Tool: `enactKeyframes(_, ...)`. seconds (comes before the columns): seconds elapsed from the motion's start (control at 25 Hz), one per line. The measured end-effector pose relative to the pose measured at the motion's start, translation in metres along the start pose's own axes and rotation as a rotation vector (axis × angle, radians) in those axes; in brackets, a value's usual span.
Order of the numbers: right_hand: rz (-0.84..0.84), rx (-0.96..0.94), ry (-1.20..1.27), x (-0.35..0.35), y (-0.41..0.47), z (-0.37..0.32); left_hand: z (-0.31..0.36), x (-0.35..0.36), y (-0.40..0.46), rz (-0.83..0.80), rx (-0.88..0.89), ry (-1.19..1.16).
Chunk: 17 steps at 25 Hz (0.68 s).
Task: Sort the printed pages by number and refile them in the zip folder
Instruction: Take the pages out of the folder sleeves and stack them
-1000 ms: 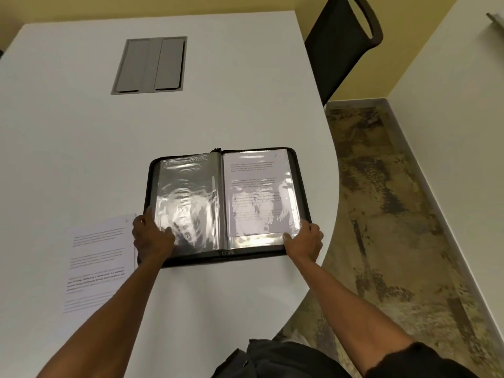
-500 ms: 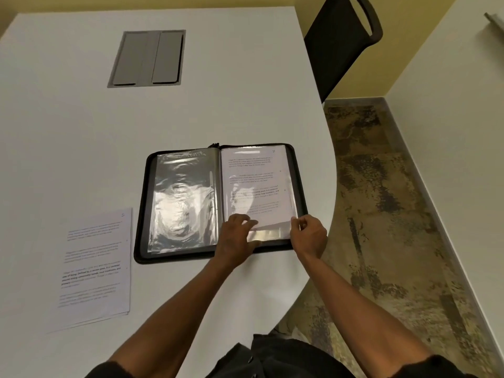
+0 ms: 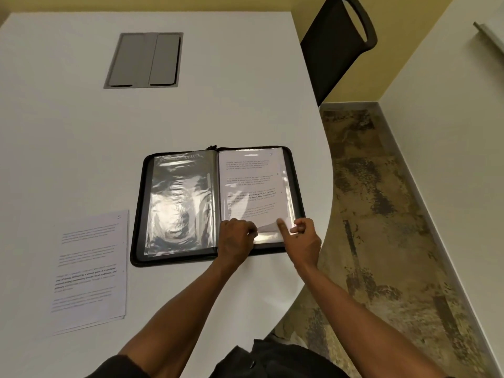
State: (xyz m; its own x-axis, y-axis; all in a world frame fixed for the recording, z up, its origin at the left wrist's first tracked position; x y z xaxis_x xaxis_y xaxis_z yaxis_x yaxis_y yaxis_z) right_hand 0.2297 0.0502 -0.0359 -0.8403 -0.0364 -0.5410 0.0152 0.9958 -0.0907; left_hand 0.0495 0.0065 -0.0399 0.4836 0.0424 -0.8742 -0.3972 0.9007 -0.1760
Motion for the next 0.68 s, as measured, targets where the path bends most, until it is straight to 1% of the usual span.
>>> enactKeyframes(0.12,-0.179,0.047,0.059,0.016,-0.021,0.006,-0.005,-0.003,0.006,-0.033,-0.056,-0.116)
enactKeyframes(0.2,-0.219,0.124,0.117,0.027,-0.022,0.005,-0.006,-0.006,0.009,-0.05,-0.063,-0.171)
enactKeyframes(0.32,-0.159,0.218,0.193,0.041,-0.012,-0.003,-0.008,-0.009,0.011,-0.079,-0.06,-0.234)
enactKeyframes(0.4,-0.105,0.267,0.183,0.05,-0.002,-0.003,-0.008,-0.011,0.011,-0.074,-0.051,-0.245)
enactKeyframes(0.56,0.003,0.463,0.211,0.066,0.016,0.006,-0.008,-0.011,0.011,-0.075,-0.034,-0.22)
enactKeyframes(0.68,0.036,0.48,0.191,0.063,0.019,0.008,-0.008,-0.007,0.007,-0.041,0.029,-0.174)
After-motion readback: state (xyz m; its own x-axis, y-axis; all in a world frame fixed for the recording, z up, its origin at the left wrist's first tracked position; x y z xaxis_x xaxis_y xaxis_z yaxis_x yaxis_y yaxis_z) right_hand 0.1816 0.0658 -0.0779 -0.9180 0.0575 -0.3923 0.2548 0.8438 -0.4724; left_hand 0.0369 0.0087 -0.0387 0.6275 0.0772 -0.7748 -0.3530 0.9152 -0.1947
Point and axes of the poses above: each hand's wrist, its own y-axis towards the middle knuckle, its own x-axis out of the palm, z = x × y, the point moved 3 cm from there along y, towards the middle knuckle, and after that the axes turned 8 degrees about -x, right-handed, at the moved point
